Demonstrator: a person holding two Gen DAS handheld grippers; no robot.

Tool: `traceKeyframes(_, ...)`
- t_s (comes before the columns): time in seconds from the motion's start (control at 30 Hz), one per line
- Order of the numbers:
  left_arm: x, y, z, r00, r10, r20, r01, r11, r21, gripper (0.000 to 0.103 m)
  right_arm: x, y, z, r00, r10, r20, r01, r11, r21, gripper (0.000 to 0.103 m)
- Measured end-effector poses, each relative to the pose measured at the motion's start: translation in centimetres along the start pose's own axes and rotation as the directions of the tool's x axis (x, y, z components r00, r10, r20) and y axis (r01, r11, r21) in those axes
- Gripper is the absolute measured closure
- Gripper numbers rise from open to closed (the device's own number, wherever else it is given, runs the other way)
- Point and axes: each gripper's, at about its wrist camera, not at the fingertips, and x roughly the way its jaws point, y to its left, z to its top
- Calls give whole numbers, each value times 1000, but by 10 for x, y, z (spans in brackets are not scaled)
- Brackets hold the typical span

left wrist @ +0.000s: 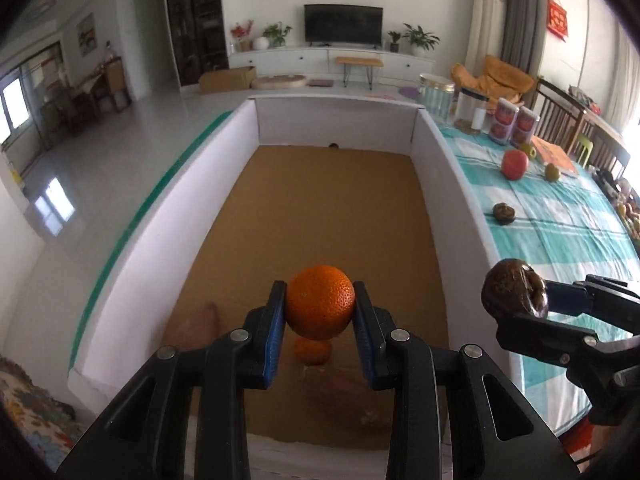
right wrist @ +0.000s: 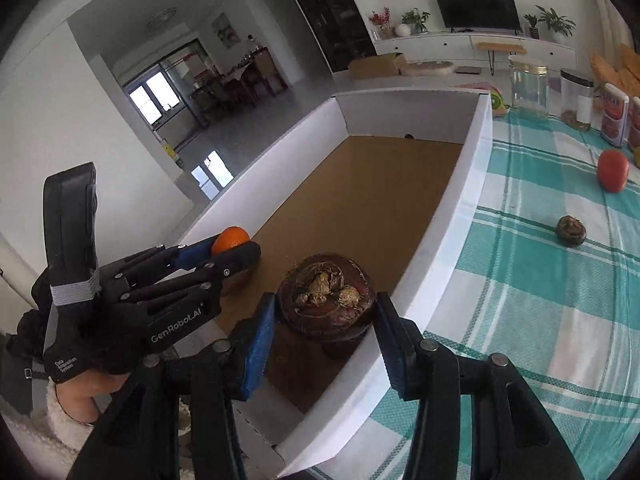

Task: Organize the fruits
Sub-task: 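Carry the orange and mangosteen into the box and open both tools, then move both tools back over the table toward the remaining fruits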

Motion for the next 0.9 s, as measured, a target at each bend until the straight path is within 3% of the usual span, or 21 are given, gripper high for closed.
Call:
traceKeyframes(0.13,17,27,-6,994,89,-60,-93,994,-60,68,33,19,-6,998,-13,-58,10,999,-47,53)
traceKeyframes(0.17,18,30,-6,993,101,-67,-106,992,-69,66,36,20,-6,998,-11,-61,8,999,-48,48)
traceKeyframes(0.2,18,30,-6,992,110,-67,-116,990,-77,53,35,19,-6,998,-8,-57,5,999,-46,44)
traceKeyframes(0.23,16,29,-5,991,119,-58,-123,989,-84,31,29,18,-6,999,-7,-42,5,999,-43,36)
traceKeyframes(0.27,13,26,-4,992,124,-37,-127,988,-91,23,21,14,-6,1000,-9,-18,9,999,-42,29)
traceKeyframes(0.33,5,16,0,994,110,7,-108,990,-90,20,1,3,-7,999,-37,38,39,998,-39,23)
traceKeyframes(0.43,-4,-8,7,998,29,48,-26,997,-77,20,-36,-30,-15,984,-122,130,123,992,-1,14)
traceKeyframes(0.5,-14,-31,10,996,-34,81,38,998,-47,20,-59,-63,-32,954,-230,191,224,973,52,8)
traceKeyframes(0.57,-25,-60,13,989,-110,98,110,994,3,20,-75,-104,-57,906,-365,211,346,930,123,7)
traceKeyframes(0.67,-38,-113,9,966,-245,87,235,966,107,20,-92,-174,-99,823,-549,146,500,823,269,7)
traceKeyframes(0.77,-48,-175,-2,935,-352,41,335,916,223,19,-118,-231,-136,762,-642,82,566,723,397,7)
traceKeyframes(0.8,-48,-194,-8,924,-382,13,367,896,251,19,-126,-245,-145,753,-655,64,559,687,464,7)
traceKeyframes(0.87,-47,-229,-17,896,-443,-42,435,853,287,19,-152,-267,-158,770,-631,94,467,659,590,7)
traceKeyframes(0.9,-45,-244,-24,886,-459,-67,456,838,298,19,-161,-269,-162,756,-647,103,464,640,612,7)
